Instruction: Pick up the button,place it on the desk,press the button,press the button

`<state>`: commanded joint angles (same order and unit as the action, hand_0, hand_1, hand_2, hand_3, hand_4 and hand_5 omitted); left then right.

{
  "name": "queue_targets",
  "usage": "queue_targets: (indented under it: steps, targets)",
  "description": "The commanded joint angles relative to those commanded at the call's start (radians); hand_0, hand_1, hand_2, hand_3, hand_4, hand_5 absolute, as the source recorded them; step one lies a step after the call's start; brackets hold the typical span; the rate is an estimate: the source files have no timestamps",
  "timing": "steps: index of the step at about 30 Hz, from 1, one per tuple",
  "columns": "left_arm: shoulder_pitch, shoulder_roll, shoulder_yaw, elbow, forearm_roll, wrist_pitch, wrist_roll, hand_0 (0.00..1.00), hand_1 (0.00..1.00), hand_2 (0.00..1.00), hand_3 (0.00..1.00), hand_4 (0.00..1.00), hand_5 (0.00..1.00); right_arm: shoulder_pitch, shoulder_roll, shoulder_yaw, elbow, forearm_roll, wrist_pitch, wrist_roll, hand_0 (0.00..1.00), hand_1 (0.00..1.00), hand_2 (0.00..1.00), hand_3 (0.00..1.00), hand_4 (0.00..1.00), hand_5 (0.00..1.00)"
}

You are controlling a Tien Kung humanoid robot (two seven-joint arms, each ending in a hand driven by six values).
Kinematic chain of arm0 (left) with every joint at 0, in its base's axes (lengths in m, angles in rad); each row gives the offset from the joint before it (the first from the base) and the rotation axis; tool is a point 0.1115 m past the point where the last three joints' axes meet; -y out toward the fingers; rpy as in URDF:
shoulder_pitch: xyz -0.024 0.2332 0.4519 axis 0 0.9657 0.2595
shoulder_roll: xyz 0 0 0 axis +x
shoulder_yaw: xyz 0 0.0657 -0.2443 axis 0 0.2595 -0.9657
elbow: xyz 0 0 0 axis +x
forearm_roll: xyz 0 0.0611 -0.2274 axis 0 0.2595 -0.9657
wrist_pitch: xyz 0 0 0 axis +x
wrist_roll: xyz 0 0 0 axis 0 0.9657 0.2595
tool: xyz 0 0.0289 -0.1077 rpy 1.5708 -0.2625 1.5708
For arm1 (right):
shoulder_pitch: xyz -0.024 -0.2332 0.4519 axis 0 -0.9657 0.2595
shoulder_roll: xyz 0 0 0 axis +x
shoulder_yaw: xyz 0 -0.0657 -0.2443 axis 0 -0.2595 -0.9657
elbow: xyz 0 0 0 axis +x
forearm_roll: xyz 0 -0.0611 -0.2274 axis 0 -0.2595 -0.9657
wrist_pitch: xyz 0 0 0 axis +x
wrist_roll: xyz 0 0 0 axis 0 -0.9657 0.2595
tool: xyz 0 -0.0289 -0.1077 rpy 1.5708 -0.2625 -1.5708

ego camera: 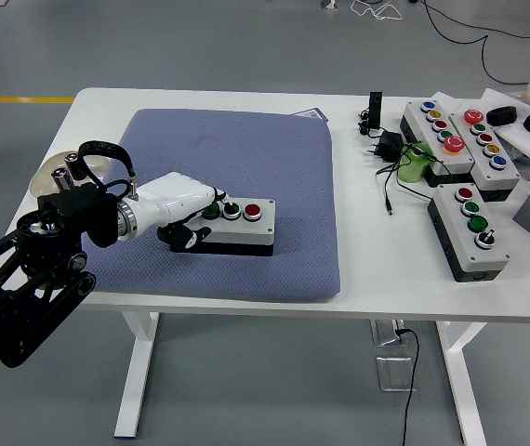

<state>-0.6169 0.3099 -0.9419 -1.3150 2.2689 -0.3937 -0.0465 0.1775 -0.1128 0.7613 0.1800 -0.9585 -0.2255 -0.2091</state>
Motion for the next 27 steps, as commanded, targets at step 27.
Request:
queue_targets:
  steps: [27]
  targets:
    - [-0.062,-0.075,0.030,0.046,0.000,0.051,0.007,0.021,0.002,0.044,0.754,0.559,0.002,-0.002,-0.001,0.000,0.000,-0.004,0.001,0.000,0.640,0.567,0.618,0.626,0.231,0.237]
